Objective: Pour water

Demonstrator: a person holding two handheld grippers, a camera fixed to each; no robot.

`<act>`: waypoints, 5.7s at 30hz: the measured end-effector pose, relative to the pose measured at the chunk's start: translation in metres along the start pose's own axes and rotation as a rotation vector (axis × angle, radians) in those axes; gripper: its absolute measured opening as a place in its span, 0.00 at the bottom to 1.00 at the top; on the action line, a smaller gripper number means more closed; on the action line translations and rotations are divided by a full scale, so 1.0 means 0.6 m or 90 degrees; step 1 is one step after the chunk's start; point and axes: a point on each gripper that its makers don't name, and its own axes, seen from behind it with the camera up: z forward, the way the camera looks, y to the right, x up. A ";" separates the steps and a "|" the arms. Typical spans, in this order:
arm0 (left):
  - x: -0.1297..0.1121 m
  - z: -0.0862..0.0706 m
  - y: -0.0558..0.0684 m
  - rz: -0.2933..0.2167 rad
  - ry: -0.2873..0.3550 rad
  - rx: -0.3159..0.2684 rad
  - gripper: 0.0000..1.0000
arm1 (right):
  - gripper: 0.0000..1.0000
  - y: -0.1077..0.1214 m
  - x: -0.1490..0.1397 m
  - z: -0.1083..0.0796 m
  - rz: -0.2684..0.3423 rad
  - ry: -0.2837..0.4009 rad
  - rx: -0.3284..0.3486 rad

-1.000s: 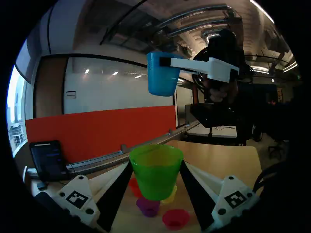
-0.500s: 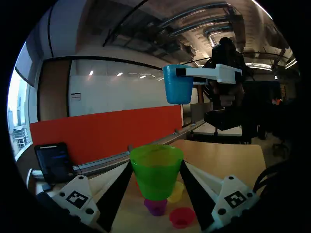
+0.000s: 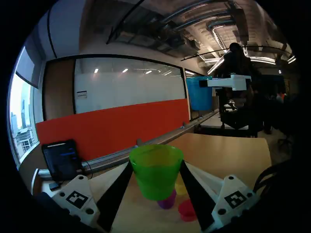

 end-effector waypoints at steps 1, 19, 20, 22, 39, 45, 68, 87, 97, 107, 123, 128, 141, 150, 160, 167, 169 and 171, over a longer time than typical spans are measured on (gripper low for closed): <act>-0.005 -0.001 -0.002 0.003 -0.005 0.003 0.85 | 0.93 0.003 -0.009 -0.005 0.001 -0.004 -0.003; -0.112 -0.012 -0.018 0.020 -0.100 0.021 0.85 | 0.94 0.037 -0.172 -0.072 0.001 -0.088 -0.020; -0.118 -0.012 -0.017 0.020 -0.106 0.019 0.85 | 0.94 0.036 -0.181 -0.075 -0.001 -0.094 -0.018; -0.132 -0.011 -0.015 0.020 -0.121 0.016 0.85 | 0.94 0.034 -0.200 -0.080 -0.002 -0.107 -0.014; -0.233 -0.021 -0.003 0.024 -0.238 -0.011 0.85 | 0.95 0.023 -0.346 -0.103 0.008 -0.240 0.018; -0.268 -0.024 0.004 0.022 -0.287 -0.028 0.86 | 0.94 0.021 -0.388 -0.101 0.009 -0.279 0.021; -0.353 -0.007 0.017 0.013 -0.374 -0.058 0.86 | 0.95 0.015 -0.496 -0.106 0.028 -0.351 0.030; -0.373 -0.015 0.016 -0.004 -0.383 -0.057 0.87 | 0.95 0.007 -0.530 -0.101 0.028 -0.368 0.030; -0.376 -0.020 0.009 -0.011 -0.385 -0.049 0.94 | 0.95 -0.002 -0.544 -0.095 0.028 -0.377 0.035; -0.381 -0.035 0.015 -0.028 -0.403 -0.058 0.96 | 0.95 -0.004 -0.561 -0.098 0.034 -0.383 0.033; -0.397 -0.079 0.014 -0.034 -0.426 -0.050 0.96 | 0.95 -0.014 -0.586 -0.103 0.039 -0.397 0.032; -0.396 -0.091 0.013 -0.038 -0.423 -0.046 0.96 | 0.95 -0.014 -0.593 -0.103 0.035 -0.399 0.026; -0.387 -0.107 0.026 -0.036 -0.414 -0.044 0.96 | 0.99 -0.013 -0.604 -0.122 0.033 -0.406 0.013; -0.377 -0.113 0.029 -0.043 -0.404 -0.033 0.96 | 1.00 -0.015 -0.603 -0.143 0.040 -0.408 0.003; -0.358 -0.133 0.010 -0.051 -0.377 0.018 0.96 | 1.00 -0.012 -0.602 -0.197 0.045 -0.404 -0.034; -0.339 -0.149 -0.014 -0.061 -0.341 0.074 0.96 | 1.00 -0.006 -0.590 -0.237 0.054 -0.389 -0.071; -0.333 -0.153 -0.022 -0.062 -0.327 0.094 0.96 | 1.00 -0.002 -0.583 -0.248 0.055 -0.382 -0.084; -0.327 -0.157 -0.028 -0.062 -0.312 0.113 0.96 | 1.00 0.003 -0.575 -0.257 0.055 -0.374 -0.097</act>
